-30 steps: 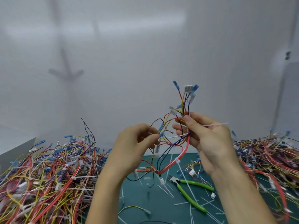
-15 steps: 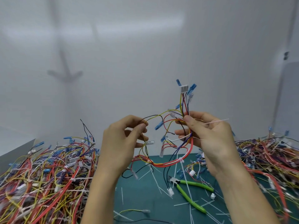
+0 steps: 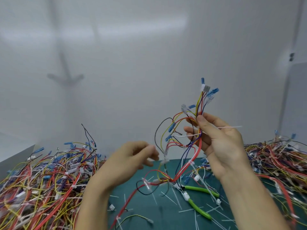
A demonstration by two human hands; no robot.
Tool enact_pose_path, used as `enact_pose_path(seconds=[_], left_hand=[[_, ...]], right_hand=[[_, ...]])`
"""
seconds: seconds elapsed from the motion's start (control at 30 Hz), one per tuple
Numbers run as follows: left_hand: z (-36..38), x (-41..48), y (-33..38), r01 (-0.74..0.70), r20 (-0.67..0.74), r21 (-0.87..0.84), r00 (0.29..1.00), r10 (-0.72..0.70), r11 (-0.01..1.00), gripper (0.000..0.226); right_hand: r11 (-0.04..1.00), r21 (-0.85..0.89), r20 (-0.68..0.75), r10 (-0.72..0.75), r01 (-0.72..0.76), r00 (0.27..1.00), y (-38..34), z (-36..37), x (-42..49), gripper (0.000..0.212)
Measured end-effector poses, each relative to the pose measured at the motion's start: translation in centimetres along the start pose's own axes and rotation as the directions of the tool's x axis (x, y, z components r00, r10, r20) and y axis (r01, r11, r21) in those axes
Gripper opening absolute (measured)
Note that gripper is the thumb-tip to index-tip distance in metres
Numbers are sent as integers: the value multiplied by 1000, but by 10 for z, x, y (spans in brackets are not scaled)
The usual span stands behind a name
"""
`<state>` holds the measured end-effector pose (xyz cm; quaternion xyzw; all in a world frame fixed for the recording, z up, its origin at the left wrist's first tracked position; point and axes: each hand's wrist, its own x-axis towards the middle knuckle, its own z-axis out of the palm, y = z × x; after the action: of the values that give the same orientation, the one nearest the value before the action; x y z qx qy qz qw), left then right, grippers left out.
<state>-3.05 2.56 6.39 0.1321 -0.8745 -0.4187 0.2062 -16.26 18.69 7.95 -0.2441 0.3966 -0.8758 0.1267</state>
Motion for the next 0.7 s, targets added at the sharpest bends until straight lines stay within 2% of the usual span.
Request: enact_pose_path(seconds=[0.1,0.2,0.3,0.47,0.57,0.7], left_hand=[[-3,-2,-9,24,251,102,967,-49,995,17],[-1,-1,-15,63,332,116,938,-98,991,24],[8,2,-15,100,345,119,929,-136,988,28],[17,8,-18,80,335,248,928,-163,965,25],[18,9,-22,111,328,261,924,-196,959,27],[20,11,-27,83,319,311,929,-186,947,16]], right_hand=[[997,58,-77,-40,45,996,-1,-2,2,9],[988,120,-153,-79,98,985,-2,-4,3,8],[980,146,-195,-102,132,975,-1,-5,3,8],[977,148,-209,-118,151,971,0,-5,4,15],[977,152,-213,-116,150,970,0,-4,4,13],[979,149,-208,-109,142,972,1,-3,4,9]])
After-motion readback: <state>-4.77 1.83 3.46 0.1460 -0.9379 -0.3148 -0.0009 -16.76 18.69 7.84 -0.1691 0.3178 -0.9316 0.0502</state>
